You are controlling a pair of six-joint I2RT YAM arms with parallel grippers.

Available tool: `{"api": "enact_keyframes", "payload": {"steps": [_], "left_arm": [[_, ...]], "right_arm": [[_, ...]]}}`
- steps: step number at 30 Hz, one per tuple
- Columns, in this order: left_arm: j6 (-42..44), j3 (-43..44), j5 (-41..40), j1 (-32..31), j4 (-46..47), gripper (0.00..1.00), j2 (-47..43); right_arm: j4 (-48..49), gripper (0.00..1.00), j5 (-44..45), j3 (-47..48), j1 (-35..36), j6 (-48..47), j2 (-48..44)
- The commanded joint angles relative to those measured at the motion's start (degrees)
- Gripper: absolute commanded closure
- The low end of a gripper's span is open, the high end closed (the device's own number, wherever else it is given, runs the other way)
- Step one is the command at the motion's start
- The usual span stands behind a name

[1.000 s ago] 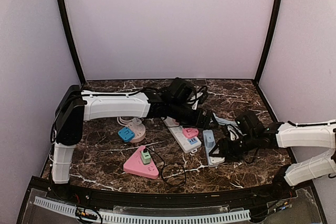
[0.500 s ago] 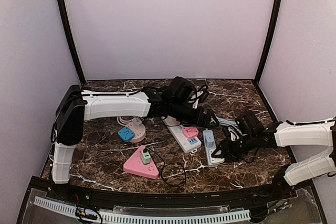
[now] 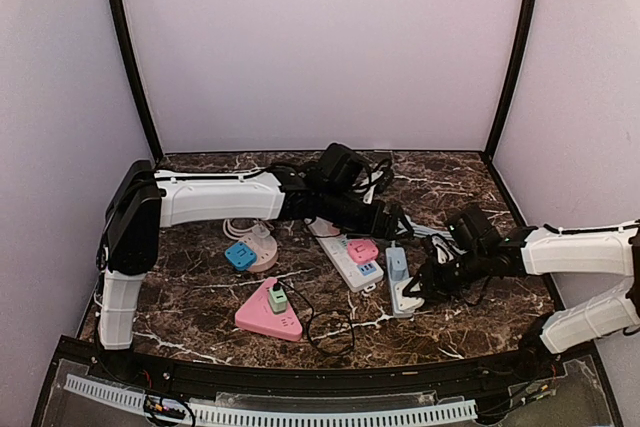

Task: Pull the plug off the socket

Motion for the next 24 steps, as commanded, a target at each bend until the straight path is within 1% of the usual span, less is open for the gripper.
{"api": "enact_keyframes", "payload": {"steps": [1,6,9,12,14,15,16,18,24], "left_arm": [[0.91,0.81,1.34,0.77,-1.36,0.11,-0.33],[0.23,-0.19,2.06,1.35,-1.0,0.21,-0.33],[-0.21,-0.92,2.26,1.46,-0.49,0.29,-0.25],[-0.44,-1.87,2.56,1.54,-0.03,0.36,-0.2],[-0.78,-2.39,3.0,1.53,0.72,0.44,0.0],[-1.03,-2.44,3.17,1.55,1.2,0.45,0.19],[-1.15,-2.37,3.76,1.55,1.46,0.5,0.74],[-1.56,-1.96,4.73,1.56,2.6,0.55,1.81],[-3.44,1.47,7.67,0.84,4.53,0.66,6.38]], "right_arm": [[0.89,0.78,0.87,1.3,0.1,-0.91,1.21],[1.4,0.79,1.24,1.16,0.05,-1.38,1.43],[1.29,0.81,1.88,1.16,0.23,-1.63,1.29],[1.67,0.81,2.19,0.75,0.36,-1.61,1.12],[1.86,0.82,2.38,0.64,0.51,-1.64,1.12],[1.88,0.83,2.63,0.67,0.64,-1.61,1.25],[1.89,0.83,2.85,0.63,0.77,-1.56,1.24],[2.27,0.84,3.14,0.66,1.16,-1.44,1.22],[4.4,0.85,3.24,0.03,2.19,-0.29,1.92]]}}
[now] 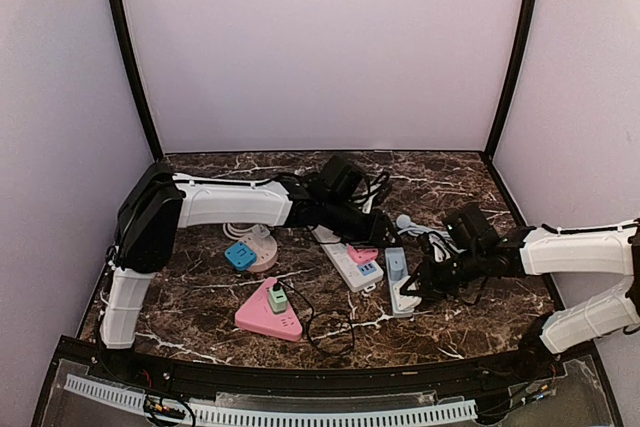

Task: Pull the plug off the socket

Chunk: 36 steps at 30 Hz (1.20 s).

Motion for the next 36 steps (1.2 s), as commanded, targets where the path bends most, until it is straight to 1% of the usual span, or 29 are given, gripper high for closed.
{"api": "enact_keyframes", "payload": {"steps": [1,8,10,14,18,21,24,32,36], "left_arm": [[-1.49,3.35,3.08,-0.68,1.34,0.67,3.48],[-2.82,4.29,4.26,-2.02,2.16,0.75,5.69],[-3.1,4.15,4.18,-2.2,1.98,0.77,5.85],[-3.36,4.38,4.39,-2.26,1.16,0.8,5.71],[-2.48,4.36,3.01,-2.35,0.85,0.8,3.99],[-0.85,5.84,1.0,-2.27,-0.87,0.8,2.83],[-0.39,6.62,0.91,-2.27,-1.32,0.8,2.26],[-1.98,5.48,2.63,-2.34,0.06,0.84,1.84],[-2.5,4.04,3.22,-2.41,0.47,0.86,1.79]], "right_arm": [[2.35,0.85,2.54,-0.61,0.98,0.47,1.58],[2.62,0.85,3.25,-1.5,0.91,1.41,1.64],[2.42,0.84,3.31,-1.44,0.98,1.5,1.74],[1.86,0.76,3.7,-1.41,0.98,1.59,1.39],[1.66,0.68,3.8,-1.25,0.96,1.63,1.52],[1.21,0.65,3.59,-1.17,0.97,1.62,1.37],[-0.07,0.62,4.02,-1.11,0.93,1.66,0.22],[-2.91,0.62,5.25,-1.97,0.89,2.63,-3.11],[-3.27,0.64,4.83,-2.07,0.83,2.56,-3.89]]}}
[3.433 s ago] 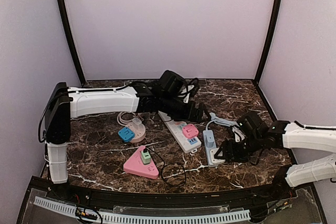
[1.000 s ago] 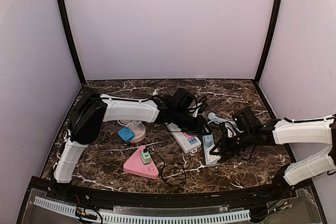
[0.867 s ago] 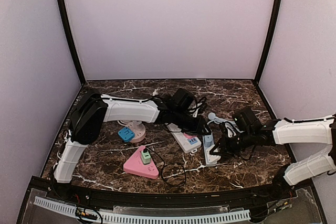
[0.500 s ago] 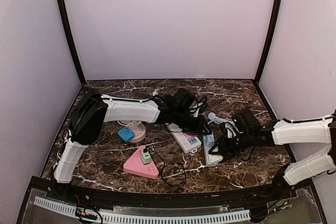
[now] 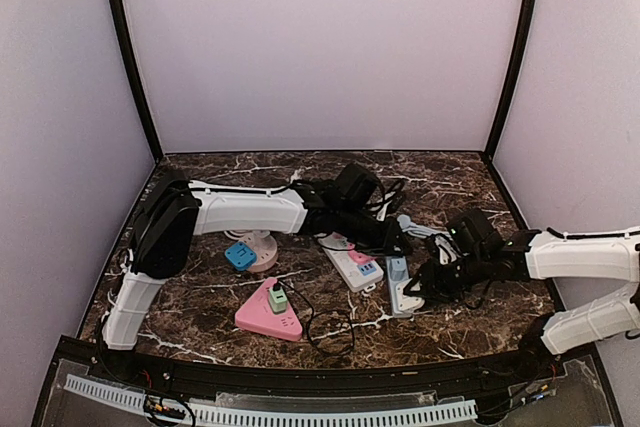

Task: Pull the plug off the socket

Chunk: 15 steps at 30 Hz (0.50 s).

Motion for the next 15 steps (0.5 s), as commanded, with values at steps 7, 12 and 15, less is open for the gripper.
{"api": "enact_keyframes", "payload": {"steps": [7,12,15], "left_arm": [[-0.51,-3.8,1.7,-0.34,0.87,0.89,-3.21],[-0.34,-4.0,1.65,-0.29,0.4,0.91,-2.6],[-0.07,-3.9,1.55,-0.33,-0.2,0.92,-1.99]], "right_arm": [[-1.76,0.67,-0.62,0.04,0.21,-0.54,-0.57],[-1.5,0.7,-0.99,0.32,0.17,-0.51,0.24],[-1.35,0.73,-1.2,0.57,0.22,-0.42,0.55]]}}
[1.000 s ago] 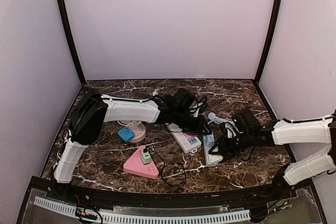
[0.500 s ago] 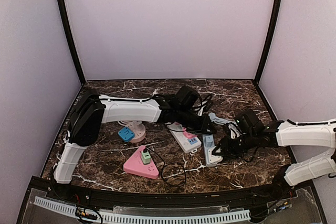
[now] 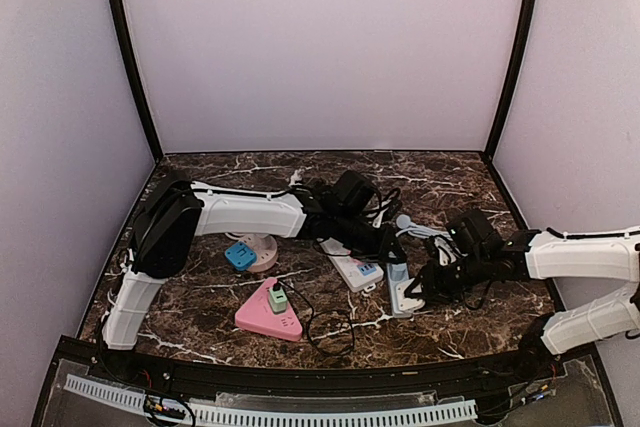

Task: Pull the plug off the socket

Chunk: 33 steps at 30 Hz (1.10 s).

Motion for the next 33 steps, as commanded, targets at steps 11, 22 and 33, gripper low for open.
{"api": "enact_keyframes", "payload": {"steps": [11,22,33], "left_arm": [[2.25,-4.51,-0.9,0.19,-3.16,0.96,-1.43],[2.54,-6.5,-2.08,0.22,-3.6,0.97,-0.23],[3.36,-6.71,-3.6,0.19,-4.81,0.97,1.37]], "right_arm": [[0.15,0.94,-2.1,1.11,-0.61,0.17,1.14],[2.07,1.0,-4.25,1.38,-1.92,1.54,-0.99],[3.89,1.0,-5.98,1.42,-2.41,1.61,-3.74]]}}
